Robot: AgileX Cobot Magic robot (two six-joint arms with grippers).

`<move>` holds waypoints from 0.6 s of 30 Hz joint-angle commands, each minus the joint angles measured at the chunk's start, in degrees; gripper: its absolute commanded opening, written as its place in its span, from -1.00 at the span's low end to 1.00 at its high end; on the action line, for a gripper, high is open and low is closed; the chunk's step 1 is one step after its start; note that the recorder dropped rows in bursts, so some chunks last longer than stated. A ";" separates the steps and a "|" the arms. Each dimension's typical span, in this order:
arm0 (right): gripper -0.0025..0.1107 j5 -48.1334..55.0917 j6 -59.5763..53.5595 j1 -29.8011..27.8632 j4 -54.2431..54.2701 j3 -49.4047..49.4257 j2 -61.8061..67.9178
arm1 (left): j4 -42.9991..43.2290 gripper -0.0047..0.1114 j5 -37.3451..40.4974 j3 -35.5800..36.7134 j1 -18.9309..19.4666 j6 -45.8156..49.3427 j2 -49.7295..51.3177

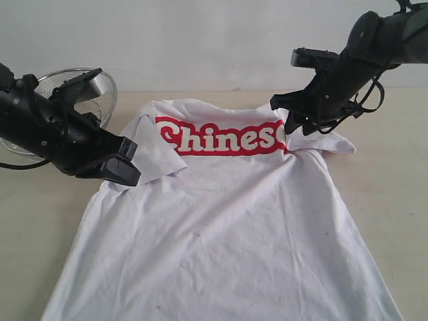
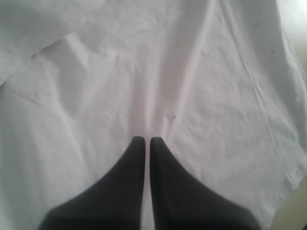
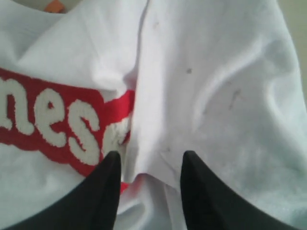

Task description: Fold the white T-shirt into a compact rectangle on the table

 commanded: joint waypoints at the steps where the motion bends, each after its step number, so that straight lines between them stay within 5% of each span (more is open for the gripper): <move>1: -0.34 0.23 -2.07 -0.22 2.41 -0.29 0.56 | 0.28 -0.84 0.41 -0.33 -0.07 0.46 0.30; 18: -0.34 -1.02 -2.40 -0.22 2.95 -0.03 2.46 | 0.28 -0.84 0.54 -0.33 -0.07 0.46 0.30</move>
